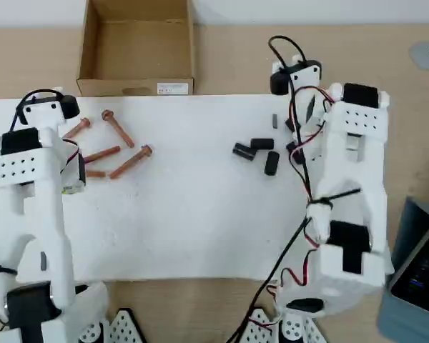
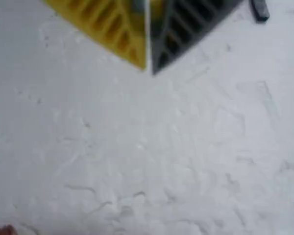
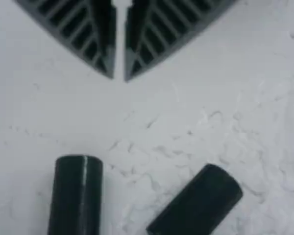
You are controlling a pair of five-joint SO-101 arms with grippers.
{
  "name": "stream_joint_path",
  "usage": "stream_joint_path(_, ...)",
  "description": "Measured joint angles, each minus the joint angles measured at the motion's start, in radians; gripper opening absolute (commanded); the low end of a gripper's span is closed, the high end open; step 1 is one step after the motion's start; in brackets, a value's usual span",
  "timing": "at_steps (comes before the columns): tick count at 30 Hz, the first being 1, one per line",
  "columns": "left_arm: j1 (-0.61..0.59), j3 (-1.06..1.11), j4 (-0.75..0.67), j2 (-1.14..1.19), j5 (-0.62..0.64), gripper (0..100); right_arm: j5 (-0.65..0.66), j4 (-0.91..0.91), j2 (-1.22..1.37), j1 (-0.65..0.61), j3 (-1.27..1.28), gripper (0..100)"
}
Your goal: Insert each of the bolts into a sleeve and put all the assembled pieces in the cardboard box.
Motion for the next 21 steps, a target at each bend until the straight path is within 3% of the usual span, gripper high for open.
stream_joint_path(8, -0.002, 0.0, 0.0, 0.049, -0.008, 8, 0.009, 0.0, 0.066, -0.02, -0.002, 12.5)
stream_joint_path(21, -0.002, 0.0, -0.028, 0.057, -0.008, 8, 0.031, -0.132, 0.215, -0.043, -0.002, 13.5)
